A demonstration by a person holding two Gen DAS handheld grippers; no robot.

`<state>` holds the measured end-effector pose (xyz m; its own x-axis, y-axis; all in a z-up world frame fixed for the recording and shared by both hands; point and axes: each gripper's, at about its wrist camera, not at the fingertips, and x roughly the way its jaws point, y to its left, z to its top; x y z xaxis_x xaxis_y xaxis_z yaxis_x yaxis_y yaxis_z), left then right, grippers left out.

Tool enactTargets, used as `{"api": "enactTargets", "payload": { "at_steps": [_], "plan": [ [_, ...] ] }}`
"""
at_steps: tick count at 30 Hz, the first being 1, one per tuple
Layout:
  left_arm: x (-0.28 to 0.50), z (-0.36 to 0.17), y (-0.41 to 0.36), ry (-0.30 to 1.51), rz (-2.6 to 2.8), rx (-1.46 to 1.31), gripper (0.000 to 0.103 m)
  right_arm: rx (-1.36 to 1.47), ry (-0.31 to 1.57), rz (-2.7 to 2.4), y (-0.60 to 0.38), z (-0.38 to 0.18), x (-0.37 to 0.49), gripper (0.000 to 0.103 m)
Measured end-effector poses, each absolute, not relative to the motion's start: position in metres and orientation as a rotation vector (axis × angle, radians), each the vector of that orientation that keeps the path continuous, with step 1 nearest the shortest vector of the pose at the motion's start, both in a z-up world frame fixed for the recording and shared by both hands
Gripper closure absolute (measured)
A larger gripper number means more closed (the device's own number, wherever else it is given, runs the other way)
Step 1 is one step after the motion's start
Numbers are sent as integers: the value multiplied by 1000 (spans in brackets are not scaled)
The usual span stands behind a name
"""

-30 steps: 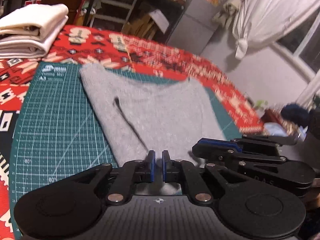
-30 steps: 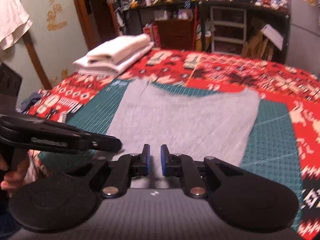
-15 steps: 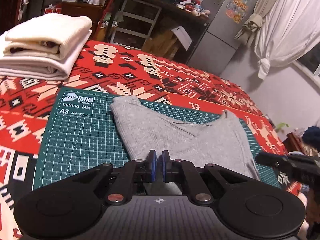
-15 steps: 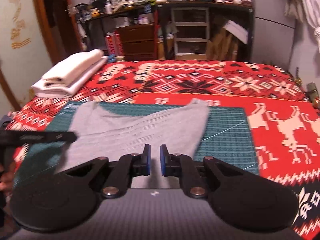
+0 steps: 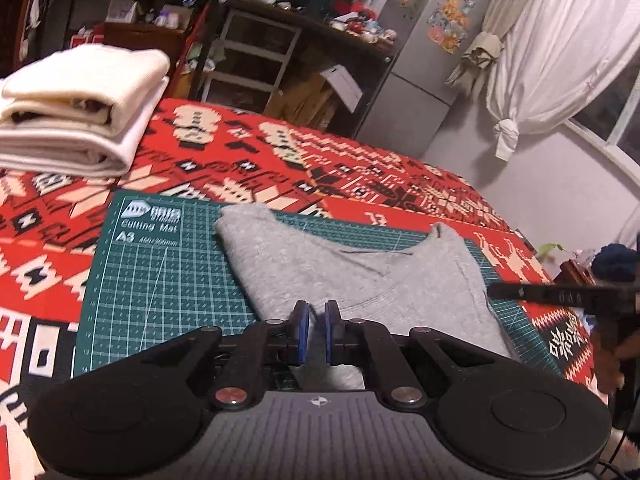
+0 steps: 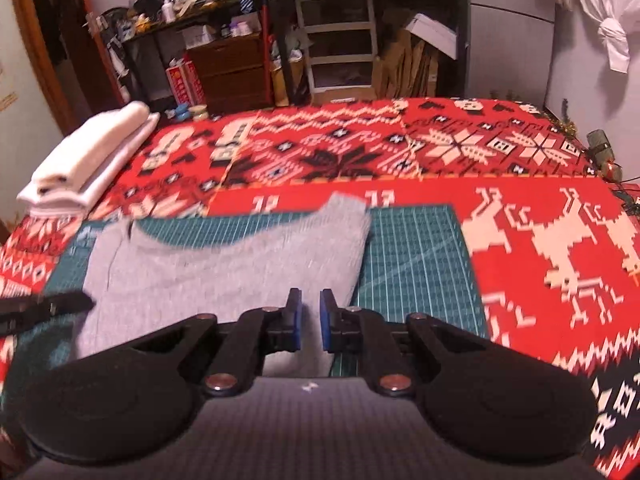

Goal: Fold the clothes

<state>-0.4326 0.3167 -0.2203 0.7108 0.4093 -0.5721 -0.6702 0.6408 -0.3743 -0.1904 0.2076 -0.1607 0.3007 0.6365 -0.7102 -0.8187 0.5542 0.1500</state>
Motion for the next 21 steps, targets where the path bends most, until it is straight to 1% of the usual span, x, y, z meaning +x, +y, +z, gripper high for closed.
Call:
{"api": "enactTargets", "payload": {
  "at_steps": [3, 5, 8, 10, 13, 15, 17, 19, 21],
  "plan": [
    [-433, -220, 317, 459, 638, -608, 90, -253, 836, 966, 221, -164, -183, 93],
    [-435, -220, 318, 455, 640, -609, 90, -263, 889, 947, 228, -173, -180, 93],
    [-438, -218, 319, 447, 655, -602, 89, -312, 891, 940, 234, -172, -181, 93],
    [-440, -218, 321, 448, 676, -595, 86, -275, 889, 929, 237, -167, -176, 93],
    [-442, -220, 325, 454, 698, -597, 86, -233, 879, 904, 243, -161, -169, 93],
    [-443, -222, 328, 453, 706, -605, 85, -255, 904, 895, 253, -170, -164, 93],
    [-444, -222, 328, 454, 720, -600, 77, -289, 897, 888, 258, -175, -165, 93],
    [-445, -223, 328, 456, 731, -593, 75, -290, 883, 889, 259, -172, -166, 93],
    [-445, -224, 328, 462, 740, -592, 75, -268, 879, 887, 260, -169, -164, 93]
  ]
}}
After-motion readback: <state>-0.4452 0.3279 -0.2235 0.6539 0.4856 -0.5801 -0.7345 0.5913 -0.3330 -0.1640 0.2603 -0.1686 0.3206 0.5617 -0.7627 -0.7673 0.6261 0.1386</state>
